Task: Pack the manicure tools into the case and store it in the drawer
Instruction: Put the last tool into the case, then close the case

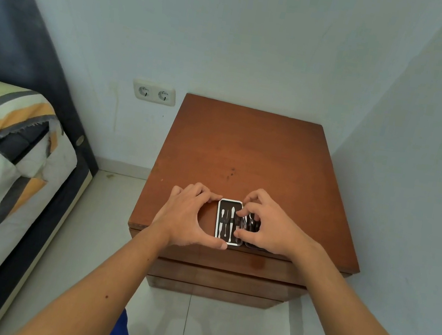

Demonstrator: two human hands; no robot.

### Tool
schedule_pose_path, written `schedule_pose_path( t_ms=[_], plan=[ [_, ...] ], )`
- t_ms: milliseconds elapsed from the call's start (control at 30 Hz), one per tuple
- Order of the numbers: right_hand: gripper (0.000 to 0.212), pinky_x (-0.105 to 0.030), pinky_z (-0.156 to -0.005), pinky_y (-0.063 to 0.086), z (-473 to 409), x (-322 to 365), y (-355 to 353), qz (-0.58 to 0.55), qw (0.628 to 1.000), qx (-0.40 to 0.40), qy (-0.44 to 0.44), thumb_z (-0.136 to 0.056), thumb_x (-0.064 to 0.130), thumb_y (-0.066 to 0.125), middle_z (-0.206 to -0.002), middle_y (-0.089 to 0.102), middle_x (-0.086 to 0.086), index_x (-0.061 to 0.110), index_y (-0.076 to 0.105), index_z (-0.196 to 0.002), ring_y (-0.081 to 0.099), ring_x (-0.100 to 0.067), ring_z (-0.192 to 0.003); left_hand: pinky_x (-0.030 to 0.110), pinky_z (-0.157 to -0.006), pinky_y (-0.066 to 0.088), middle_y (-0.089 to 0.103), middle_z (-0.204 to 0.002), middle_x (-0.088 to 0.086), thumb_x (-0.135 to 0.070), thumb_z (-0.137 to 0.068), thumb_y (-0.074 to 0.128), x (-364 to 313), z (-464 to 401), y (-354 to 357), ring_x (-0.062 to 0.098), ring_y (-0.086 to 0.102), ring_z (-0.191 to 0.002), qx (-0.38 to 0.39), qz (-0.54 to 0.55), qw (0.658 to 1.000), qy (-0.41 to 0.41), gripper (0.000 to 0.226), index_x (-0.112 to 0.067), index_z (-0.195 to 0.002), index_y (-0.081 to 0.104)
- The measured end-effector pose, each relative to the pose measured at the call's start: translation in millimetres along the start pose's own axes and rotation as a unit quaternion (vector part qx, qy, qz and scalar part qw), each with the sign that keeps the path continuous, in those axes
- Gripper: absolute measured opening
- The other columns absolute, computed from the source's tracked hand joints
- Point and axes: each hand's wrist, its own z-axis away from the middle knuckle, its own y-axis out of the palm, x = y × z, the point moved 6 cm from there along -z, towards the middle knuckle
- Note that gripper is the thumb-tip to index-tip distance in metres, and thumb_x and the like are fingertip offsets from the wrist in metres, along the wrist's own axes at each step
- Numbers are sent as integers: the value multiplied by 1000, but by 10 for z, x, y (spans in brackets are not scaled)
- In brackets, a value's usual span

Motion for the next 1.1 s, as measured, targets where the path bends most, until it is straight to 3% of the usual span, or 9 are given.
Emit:
schedule_pose_path(
  t_ms=[100, 267, 400, 467, 667, 867, 967, 1100],
  plan=[
    [44, -9, -78, 38, 9, -3, -7, -17, 1000, -15, 2, -81, 45, 83, -125, 43, 16, 26, 70, -119, 51, 6, -91, 31, -100, 33, 43, -117, -23, -94, -50, 75, 2, -7, -14, -2, 34, -104, -4, 0, 1000, 0, 114, -38, -147, 53],
    [31, -15, -75, 40, 100, -162, -138, -53, 993, -104, 34, -84, 41, 80, -114, 51, 17, 34, 72, -114, 54, -4, -83, 33, -102, 33, 44, -119, -23, -97, -49, 72, 23, -2, -2, -1, 37, -107, -1, -2, 1000, 0, 116, -38, -147, 53],
    [24, -11, -74, 38, 158, -452, -244, -55, 980, -169, 89, -90, 29, 77, -103, 54, 16, 27, 75, -113, 55, -3, -82, 32, -101, 33, 44, -121, -23, -96, -51, 72, 26, 5, -3, -2, 34, -106, -1, 3, 1000, 2, 114, -38, -147, 52],
    [23, -9, -73, 38, 172, -563, -250, -53, 978, -170, 107, -91, 29, 77, -104, 56, 12, 25, 76, -113, 57, -4, -81, 32, -100, 32, 44, -121, -23, -97, -51, 72, 29, 4, 1, -1, 36, -107, -2, 0, 1000, 4, 114, -38, -147, 52],
    [18, -18, -75, 42, 175, -609, -229, -68, 981, -155, 94, -92, 25, 77, -98, 62, 8, 25, 77, -109, 57, -6, -79, 31, -99, 34, 44, -119, -22, -91, -54, 76, 38, 3, -3, -3, 29, -101, -14, 7, 1000, 3, 109, -39, -147, 53],
    [24, -17, -72, 40, 238, -639, -212, -57, 986, -133, 82, -94, 20, 73, -96, 60, 8, 25, 74, -117, 57, -9, -76, 31, -102, 35, 50, -119, -23, -74, -79, 74, 103, -13, 11, -13, 36, -110, -40, 41, 998, 3, 69, -45, -141, 60],
    [22, -17, -71, 42, 374, -638, -201, -86, 983, -137, 87, -91, 23, 78, -93, 63, 8, 31, 75, -111, 58, -8, -74, 34, -102, 35, 56, -114, -23, -62, -90, 72, 128, -37, 15, -6, 49, -104, -61, 65, 996, -1, 45, -46, -133, 67],
    [19, -15, -67, 41, 554, -548, -147, -115, 978, -150, 92, -83, 29, 87, -86, 67, 6, 29, 79, -100, 56, -6, -73, 32, -97, 36, 61, -102, -22, -50, -91, 77, 176, -71, 4, 1, 58, -94, -94, 107, 989, -24, 32, -45, -122, 74]
  ],
)
